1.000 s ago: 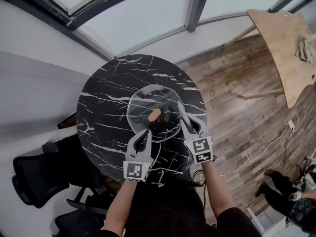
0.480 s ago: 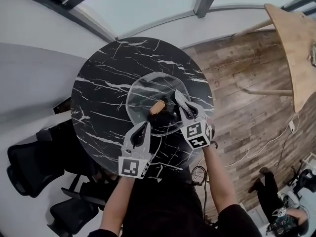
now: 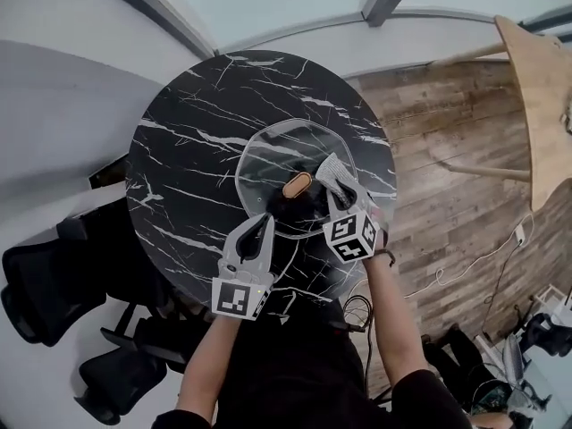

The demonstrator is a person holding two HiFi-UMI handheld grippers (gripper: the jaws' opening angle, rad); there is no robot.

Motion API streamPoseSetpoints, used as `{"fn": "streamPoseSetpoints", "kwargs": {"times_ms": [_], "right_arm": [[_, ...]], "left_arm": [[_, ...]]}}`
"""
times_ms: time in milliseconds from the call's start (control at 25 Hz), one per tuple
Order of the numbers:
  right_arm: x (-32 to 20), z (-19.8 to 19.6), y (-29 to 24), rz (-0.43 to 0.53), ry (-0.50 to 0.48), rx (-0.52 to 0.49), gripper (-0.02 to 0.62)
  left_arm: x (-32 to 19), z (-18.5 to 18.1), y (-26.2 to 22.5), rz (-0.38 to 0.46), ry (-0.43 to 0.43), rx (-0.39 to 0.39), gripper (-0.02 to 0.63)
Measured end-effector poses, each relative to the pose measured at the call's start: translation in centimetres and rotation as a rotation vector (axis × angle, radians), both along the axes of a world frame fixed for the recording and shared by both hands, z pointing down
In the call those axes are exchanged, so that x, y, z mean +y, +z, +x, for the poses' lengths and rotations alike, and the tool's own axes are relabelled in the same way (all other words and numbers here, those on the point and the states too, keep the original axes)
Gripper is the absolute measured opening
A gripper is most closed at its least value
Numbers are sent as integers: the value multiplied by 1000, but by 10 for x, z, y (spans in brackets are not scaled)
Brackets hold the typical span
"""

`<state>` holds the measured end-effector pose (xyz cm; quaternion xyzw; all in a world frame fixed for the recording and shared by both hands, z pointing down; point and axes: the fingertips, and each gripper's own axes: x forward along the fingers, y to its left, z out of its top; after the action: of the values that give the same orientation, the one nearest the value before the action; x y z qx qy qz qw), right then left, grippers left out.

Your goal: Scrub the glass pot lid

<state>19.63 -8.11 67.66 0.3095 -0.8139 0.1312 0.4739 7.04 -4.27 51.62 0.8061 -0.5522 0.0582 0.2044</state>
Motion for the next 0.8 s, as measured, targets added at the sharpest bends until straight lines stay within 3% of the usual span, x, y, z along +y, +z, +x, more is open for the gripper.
{"fn": "streamPoseSetpoints", "kwargs": {"times_ms": [800], "right_arm": [[31, -5, -1, 43, 102, 95, 77]], "left_arm": [[38, -55, 3, -5, 11, -20, 3]]}}
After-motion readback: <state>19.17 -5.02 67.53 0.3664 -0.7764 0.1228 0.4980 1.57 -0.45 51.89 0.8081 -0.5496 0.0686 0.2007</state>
